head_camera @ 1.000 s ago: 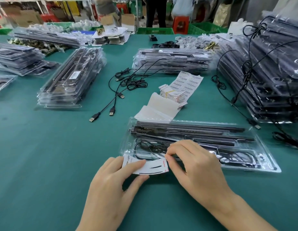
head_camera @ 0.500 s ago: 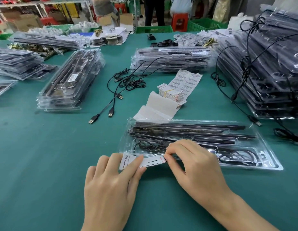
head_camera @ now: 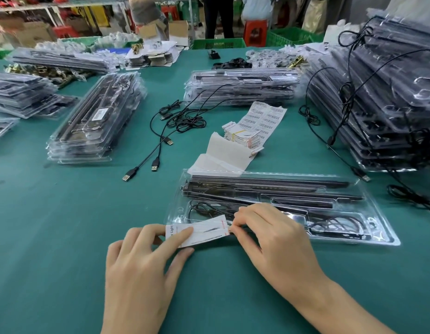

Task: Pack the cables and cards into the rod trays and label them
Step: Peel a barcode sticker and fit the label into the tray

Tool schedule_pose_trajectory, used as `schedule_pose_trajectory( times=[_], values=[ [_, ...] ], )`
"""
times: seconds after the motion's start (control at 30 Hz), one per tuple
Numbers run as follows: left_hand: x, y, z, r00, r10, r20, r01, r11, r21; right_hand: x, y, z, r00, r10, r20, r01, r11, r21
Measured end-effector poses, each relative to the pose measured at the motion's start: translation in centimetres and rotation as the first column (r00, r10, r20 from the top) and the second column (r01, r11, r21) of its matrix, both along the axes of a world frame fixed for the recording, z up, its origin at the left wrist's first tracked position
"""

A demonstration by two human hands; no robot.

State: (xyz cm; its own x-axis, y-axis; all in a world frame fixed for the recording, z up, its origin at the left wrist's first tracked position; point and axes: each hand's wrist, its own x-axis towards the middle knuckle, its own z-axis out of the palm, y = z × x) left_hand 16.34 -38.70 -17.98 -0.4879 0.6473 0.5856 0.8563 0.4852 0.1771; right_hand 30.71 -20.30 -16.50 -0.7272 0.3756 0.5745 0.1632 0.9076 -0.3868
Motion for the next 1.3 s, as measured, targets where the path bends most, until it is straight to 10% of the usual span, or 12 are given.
schedule_pose_trajectory(
  times=[1.3],
  values=[
    [-1.2, 0.9, 0.8, 0.947, -0.228, -0.225, 0.248, 0.967, 0.065, 1.1, 0.2, 0.4, 0.996, -0.09, 0.011, 0.089, 0.995, 0.046]
  ],
)
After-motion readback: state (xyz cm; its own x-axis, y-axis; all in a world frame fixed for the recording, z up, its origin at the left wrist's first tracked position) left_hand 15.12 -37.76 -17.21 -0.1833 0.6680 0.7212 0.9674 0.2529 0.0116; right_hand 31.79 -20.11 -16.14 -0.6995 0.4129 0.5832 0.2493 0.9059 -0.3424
